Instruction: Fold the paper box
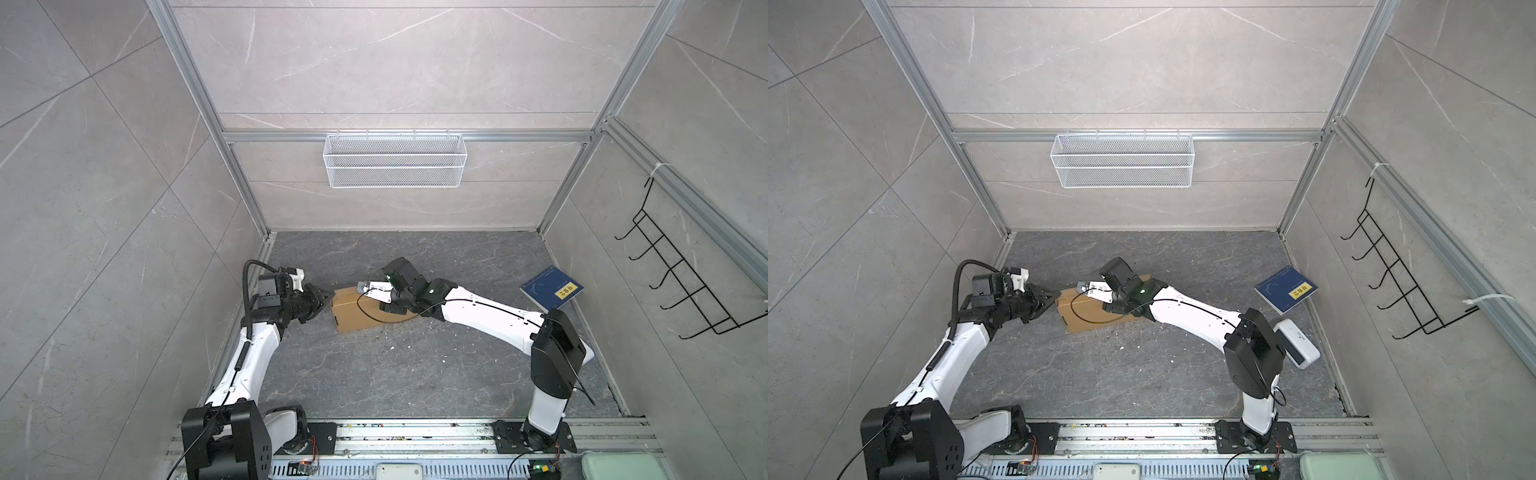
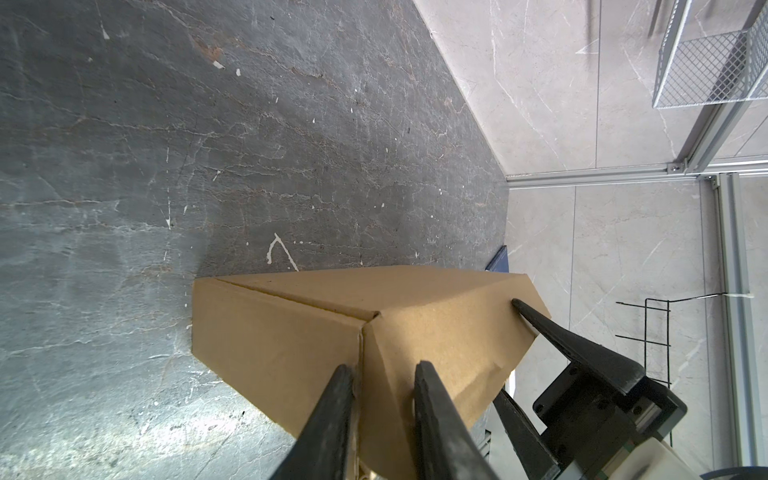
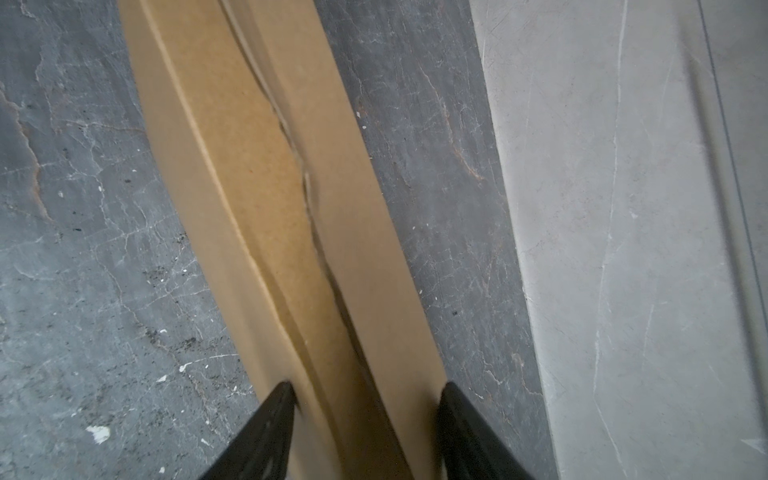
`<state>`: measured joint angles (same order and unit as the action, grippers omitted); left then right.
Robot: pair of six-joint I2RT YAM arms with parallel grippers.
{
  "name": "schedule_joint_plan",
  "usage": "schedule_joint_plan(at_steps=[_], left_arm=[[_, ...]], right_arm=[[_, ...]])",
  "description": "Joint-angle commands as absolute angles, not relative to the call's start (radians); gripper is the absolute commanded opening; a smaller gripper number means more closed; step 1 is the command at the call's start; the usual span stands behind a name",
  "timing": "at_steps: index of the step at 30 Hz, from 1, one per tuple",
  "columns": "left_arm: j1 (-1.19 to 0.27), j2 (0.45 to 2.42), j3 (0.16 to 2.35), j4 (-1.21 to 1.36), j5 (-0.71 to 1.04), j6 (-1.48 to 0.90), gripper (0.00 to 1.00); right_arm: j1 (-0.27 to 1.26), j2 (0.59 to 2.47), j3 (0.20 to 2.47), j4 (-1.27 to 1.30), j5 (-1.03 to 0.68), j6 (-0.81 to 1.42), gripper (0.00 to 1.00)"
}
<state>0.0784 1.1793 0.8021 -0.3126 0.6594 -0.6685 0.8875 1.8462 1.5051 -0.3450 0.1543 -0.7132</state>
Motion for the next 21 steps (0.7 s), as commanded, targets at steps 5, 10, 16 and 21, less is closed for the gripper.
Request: schedule_joint_plan(at_steps=[5,10,16,21], left_arm=[[0.077,1.198,0.753,-0.342,0.669,-0.65,0.23],[0.076,1.208,0.745,-0.348,0.65,-0.631,0.19],[0.076,1.204,0.789,-0.393,0.648,-0.608,0.21],[0.076,1.173,0.83,-0.402,0.652,-0.634,0.35]], right_arm=[[0.894,1.847,1.46,-0.385,0.169,-0.675,0.57],[0.893,1.85,1.466,-0.382,0.172,-0.675,0.58],[0.894,1.855,1.467,-0.385,0.173,-0.677,0.57],[0.893,1.858,1.463,-0.384,0.174,-0.674,0.57]])
